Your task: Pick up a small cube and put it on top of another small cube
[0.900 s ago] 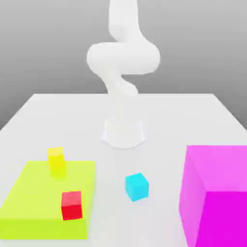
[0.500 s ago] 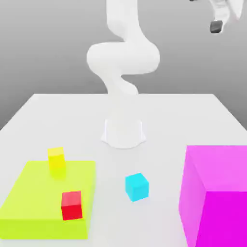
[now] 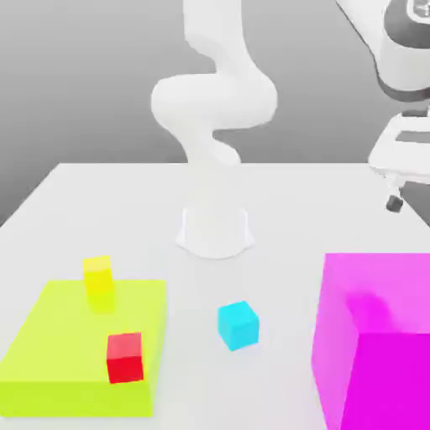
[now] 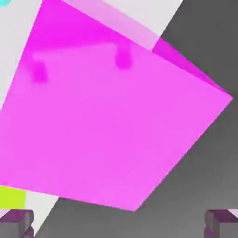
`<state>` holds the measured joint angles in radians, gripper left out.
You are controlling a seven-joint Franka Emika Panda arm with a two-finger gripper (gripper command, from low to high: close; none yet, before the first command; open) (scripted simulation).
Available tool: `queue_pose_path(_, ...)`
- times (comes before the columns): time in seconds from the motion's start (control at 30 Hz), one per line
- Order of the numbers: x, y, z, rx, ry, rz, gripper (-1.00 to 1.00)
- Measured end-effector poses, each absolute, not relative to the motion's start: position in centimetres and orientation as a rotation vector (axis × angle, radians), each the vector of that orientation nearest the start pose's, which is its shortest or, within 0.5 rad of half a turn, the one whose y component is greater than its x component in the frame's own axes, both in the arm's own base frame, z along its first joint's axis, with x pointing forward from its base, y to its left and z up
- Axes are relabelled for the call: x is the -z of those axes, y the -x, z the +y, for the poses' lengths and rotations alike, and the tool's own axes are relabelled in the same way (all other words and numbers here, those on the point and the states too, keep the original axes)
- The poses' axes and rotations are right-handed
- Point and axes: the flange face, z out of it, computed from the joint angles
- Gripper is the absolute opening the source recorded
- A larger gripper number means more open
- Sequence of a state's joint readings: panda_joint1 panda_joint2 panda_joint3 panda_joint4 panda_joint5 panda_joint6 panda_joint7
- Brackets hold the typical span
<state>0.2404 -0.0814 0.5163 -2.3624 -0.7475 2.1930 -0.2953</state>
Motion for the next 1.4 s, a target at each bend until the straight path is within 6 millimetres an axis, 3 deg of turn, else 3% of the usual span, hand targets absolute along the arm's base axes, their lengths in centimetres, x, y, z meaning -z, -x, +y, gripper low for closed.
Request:
queue_pose_path(0.13,-31.8,-33.3,35.0,0.053,-1.457,2.082,0.00)
queue_pose_path(0.23,-29.5,-30.9,36.4,0.115,-1.200,2.305,0.00)
queue_pose_path(0.43,-24.9,-33.0,31.4,0.204,-1.072,2.607,0.00)
queue_pose_path(0.73,-19.1,-32.0,25.7,0.071,-0.726,3.047,0.00)
queue_pose_path(0.87,-18.1,-31.3,26.2,-0.004,-0.577,3.088,0.00)
queue_pose_path(1.07,-13.4,-31.2,26.3,-0.008,-0.564,3.091,0.00)
queue_pose_path(1.1,-12.8,-31.1,26.2,-0.004,-0.563,3.091,-1.00)
queue_pose_path(1.3,-12.4,-31.1,26.2,0.000,-0.562,3.092,-1.00)
queue_pose_path(1.4,-14.2,-31.3,26.3,-0.010,-0.566,3.090,-1.00)
